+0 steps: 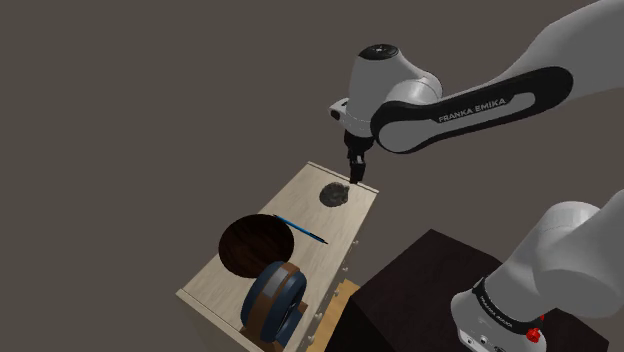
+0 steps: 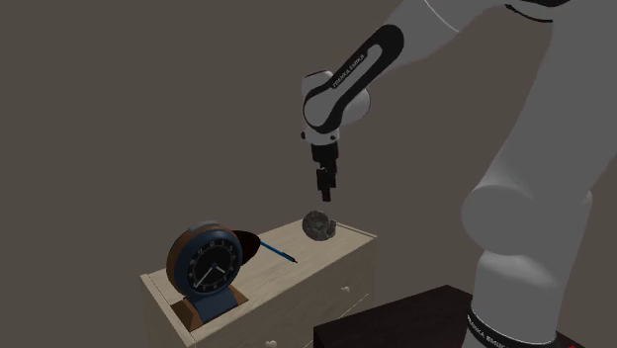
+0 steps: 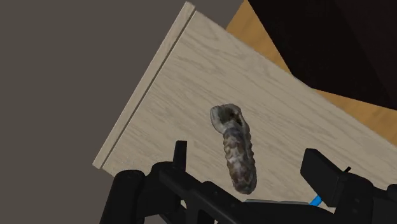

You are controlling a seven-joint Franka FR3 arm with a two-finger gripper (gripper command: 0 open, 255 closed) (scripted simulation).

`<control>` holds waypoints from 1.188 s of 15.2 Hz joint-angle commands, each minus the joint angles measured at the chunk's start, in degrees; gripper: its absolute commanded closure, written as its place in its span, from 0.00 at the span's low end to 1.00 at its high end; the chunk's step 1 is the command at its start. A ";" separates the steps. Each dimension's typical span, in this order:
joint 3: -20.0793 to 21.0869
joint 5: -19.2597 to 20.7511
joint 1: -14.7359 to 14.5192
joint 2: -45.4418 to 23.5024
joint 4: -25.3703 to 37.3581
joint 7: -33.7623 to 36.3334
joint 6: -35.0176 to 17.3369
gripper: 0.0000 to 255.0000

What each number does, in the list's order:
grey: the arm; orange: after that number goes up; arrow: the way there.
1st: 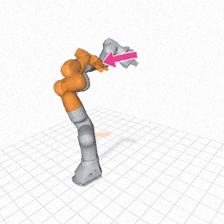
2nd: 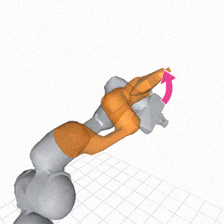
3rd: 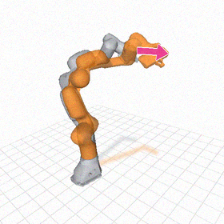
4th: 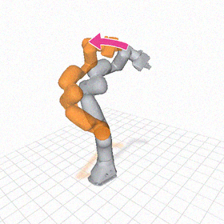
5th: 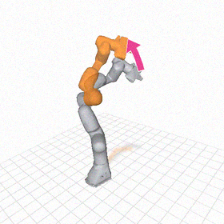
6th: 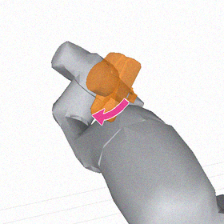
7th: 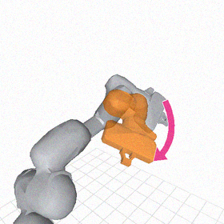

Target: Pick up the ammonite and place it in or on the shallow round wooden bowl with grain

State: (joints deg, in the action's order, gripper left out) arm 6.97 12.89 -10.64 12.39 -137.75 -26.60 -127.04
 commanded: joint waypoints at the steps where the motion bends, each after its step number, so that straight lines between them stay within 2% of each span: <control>1: 0.81 1.70 -0.85 -3.16 -0.24 -2.11 -3.66 0.00; 10: 0.84 5.74 -0.40 -9.73 -1.74 -1.62 -11.69 0.00; 18: 0.83 5.73 -0.41 -9.72 -1.74 -1.63 -11.68 0.00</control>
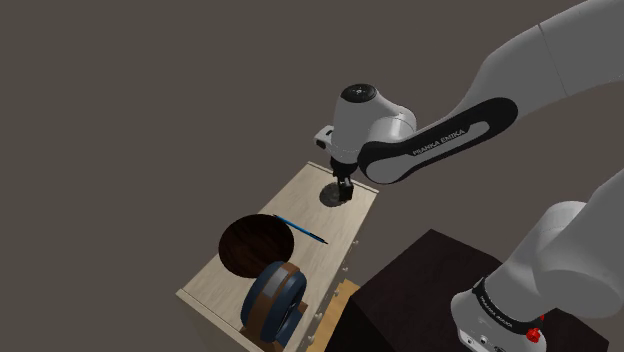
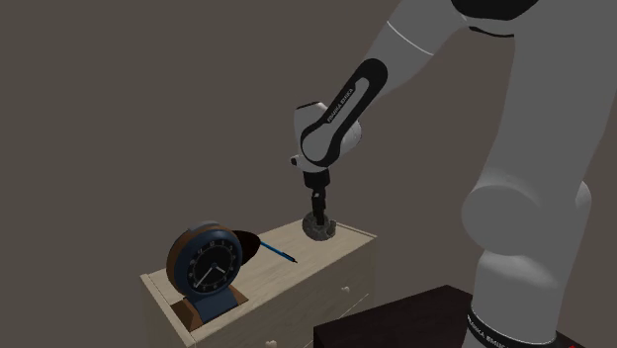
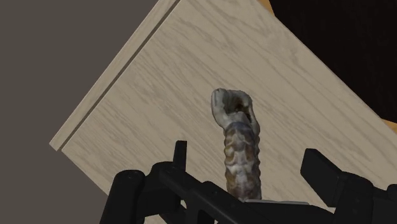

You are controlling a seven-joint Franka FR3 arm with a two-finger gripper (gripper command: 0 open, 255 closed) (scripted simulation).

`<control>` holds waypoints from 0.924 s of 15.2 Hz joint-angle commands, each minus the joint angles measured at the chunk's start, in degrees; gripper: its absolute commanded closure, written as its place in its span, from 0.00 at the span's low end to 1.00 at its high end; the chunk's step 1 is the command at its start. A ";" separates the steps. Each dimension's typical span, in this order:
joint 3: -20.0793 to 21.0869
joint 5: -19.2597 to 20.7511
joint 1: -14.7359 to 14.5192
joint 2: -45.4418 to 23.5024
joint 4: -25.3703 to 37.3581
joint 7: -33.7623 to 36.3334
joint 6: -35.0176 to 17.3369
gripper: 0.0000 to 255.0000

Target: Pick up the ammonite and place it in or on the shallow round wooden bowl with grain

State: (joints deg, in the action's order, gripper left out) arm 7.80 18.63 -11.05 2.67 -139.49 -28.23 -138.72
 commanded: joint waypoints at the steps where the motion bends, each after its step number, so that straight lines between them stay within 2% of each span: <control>1: 0.00 0.00 0.00 0.00 0.00 0.00 0.00 1.00; 10: 0.00 0.01 0.00 -0.01 0.00 0.00 -0.01 1.00; 14: 0.03 -1.48 -0.21 2.23 0.96 -1.52 2.99 1.00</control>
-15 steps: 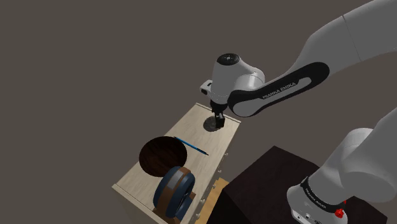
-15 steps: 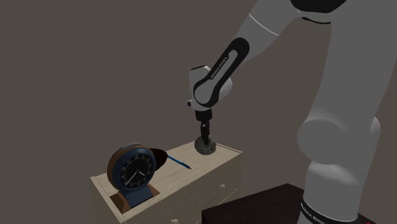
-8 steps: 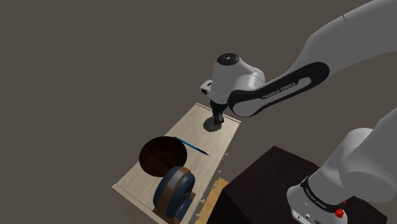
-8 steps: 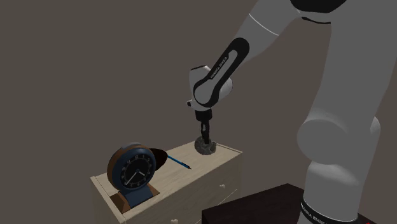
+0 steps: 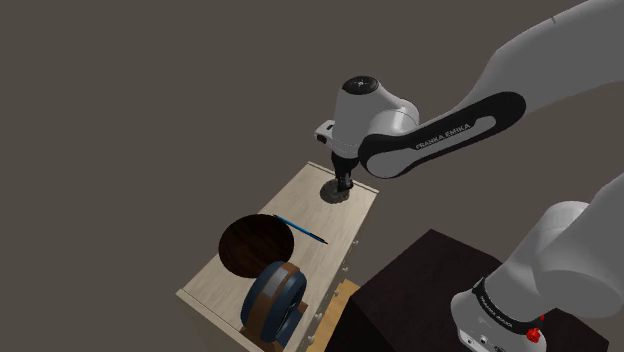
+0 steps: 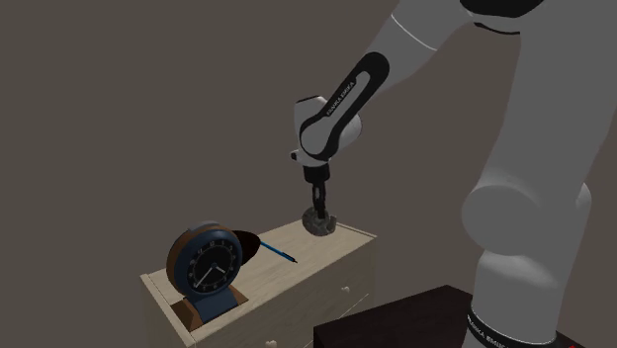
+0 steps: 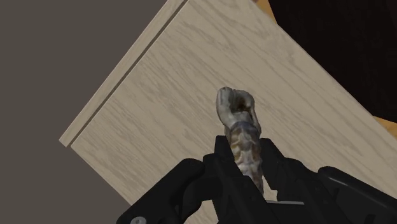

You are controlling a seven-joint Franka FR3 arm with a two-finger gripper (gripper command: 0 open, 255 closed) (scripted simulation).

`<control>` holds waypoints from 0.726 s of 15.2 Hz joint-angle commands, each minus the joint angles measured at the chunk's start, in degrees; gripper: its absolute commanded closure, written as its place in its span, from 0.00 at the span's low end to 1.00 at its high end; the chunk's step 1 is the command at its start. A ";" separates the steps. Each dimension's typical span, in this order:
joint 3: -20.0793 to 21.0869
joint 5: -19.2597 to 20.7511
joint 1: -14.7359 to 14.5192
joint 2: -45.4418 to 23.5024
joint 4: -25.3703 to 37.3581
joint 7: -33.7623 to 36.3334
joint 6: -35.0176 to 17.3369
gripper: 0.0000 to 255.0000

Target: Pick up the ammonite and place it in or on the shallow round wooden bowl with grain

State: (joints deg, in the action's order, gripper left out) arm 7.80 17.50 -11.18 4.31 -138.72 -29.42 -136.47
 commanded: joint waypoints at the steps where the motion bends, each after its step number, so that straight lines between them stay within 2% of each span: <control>1: 0.02 -0.70 -0.12 1.11 0.46 -0.69 1.50 1.00; 11: -0.10 -3.32 -0.62 5.63 3.95 -3.69 9.14 1.00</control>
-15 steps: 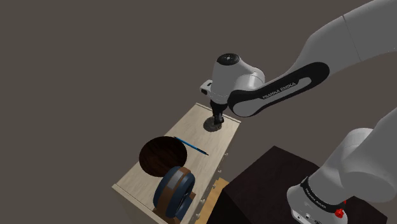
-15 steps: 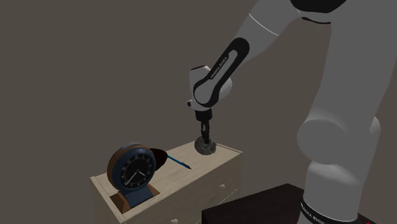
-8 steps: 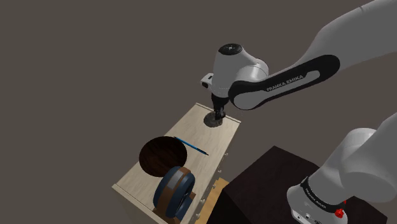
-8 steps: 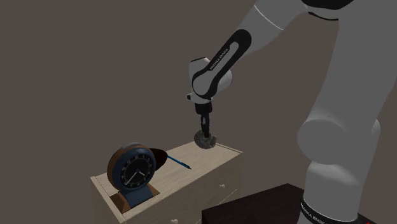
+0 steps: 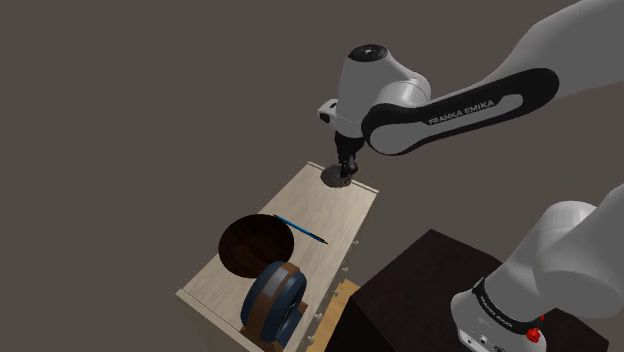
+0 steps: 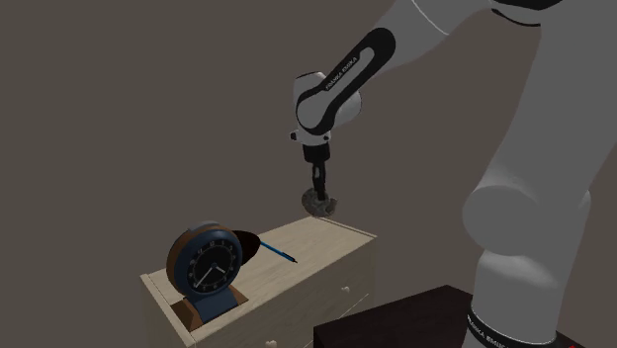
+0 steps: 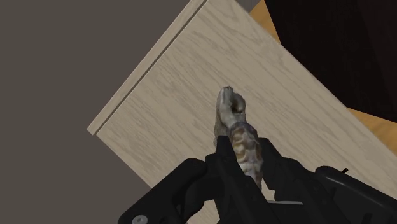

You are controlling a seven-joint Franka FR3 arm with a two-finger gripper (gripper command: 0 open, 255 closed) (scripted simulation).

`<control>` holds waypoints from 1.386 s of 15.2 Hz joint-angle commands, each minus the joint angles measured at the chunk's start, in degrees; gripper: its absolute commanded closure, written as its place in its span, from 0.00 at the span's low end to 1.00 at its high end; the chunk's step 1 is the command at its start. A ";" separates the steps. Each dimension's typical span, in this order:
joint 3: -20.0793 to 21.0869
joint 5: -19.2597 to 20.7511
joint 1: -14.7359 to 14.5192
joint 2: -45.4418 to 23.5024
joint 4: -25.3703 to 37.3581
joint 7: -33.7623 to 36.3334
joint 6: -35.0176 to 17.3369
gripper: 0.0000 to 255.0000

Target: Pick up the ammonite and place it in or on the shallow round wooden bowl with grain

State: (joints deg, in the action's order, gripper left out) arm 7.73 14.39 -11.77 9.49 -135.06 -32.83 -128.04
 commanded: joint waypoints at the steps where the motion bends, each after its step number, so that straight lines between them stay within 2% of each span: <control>1: -0.05 -0.41 -0.08 0.82 0.70 -0.54 1.48 1.00; 8: -0.16 -1.56 -0.31 3.01 3.84 -2.11 6.62 1.00; 15: 5.91 -1.80 -4.28 -2.22 11.60 7.15 11.26 1.00; 21: 10.42 -0.61 -7.79 -8.88 20.84 14.98 15.89 1.00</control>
State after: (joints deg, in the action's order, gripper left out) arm 17.27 13.53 -18.82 1.92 -116.18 -19.47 -113.23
